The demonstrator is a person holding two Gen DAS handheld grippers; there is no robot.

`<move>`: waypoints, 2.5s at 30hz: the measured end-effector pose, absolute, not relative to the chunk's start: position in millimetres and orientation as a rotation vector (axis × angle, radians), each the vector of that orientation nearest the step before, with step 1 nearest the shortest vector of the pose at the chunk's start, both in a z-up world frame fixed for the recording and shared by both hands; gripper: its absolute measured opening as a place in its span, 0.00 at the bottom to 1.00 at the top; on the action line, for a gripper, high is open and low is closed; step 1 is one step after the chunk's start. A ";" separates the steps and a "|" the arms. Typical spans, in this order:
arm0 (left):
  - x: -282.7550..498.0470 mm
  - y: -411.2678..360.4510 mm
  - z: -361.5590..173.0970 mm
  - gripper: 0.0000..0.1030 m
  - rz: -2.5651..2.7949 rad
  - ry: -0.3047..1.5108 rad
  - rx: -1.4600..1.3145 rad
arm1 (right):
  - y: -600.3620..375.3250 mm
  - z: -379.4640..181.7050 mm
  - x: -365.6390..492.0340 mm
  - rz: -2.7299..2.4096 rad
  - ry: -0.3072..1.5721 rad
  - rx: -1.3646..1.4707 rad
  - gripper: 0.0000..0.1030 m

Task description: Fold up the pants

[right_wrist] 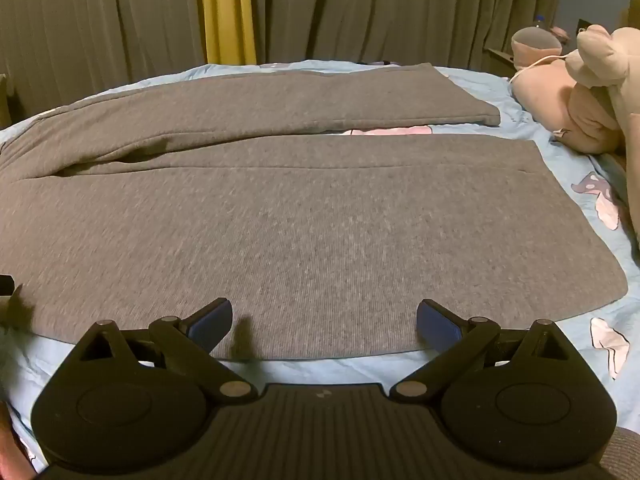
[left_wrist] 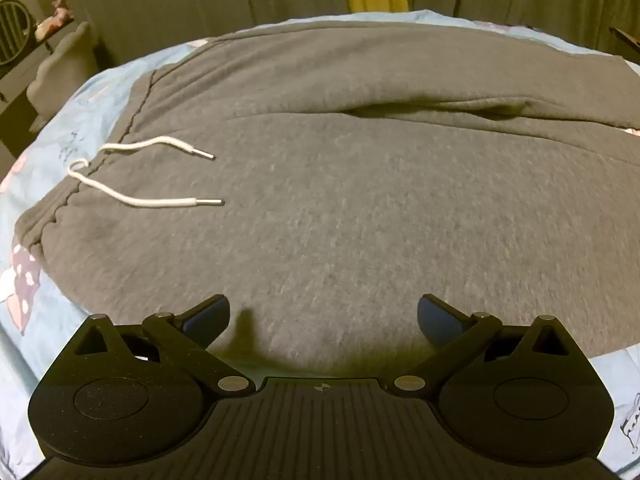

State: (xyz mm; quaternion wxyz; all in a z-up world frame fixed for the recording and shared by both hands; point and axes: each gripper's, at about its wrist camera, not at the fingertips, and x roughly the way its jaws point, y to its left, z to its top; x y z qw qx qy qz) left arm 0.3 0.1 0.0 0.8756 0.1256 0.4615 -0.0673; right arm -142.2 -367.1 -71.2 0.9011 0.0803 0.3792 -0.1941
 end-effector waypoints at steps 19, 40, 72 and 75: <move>1.0 -3.2 0.7 1.00 -0.139 0.959 0.261 | -367.7 -71.2 -141.1 -0.402 0.787 0.167 0.96; -0.9 -5.5 -1.7 1.00 -0.142 0.964 0.264 | -366.9 -71.2 -141.4 -0.402 0.786 0.167 0.96; -1.0 -6.7 -2.9 1.00 -0.145 0.965 0.267 | -366.1 -74.1 -143.5 -0.400 0.789 0.169 0.96; -1.5 -6.7 -3.3 1.00 -0.145 0.965 0.267 | -365.1 -73.7 -144.3 -0.400 0.789 0.170 0.96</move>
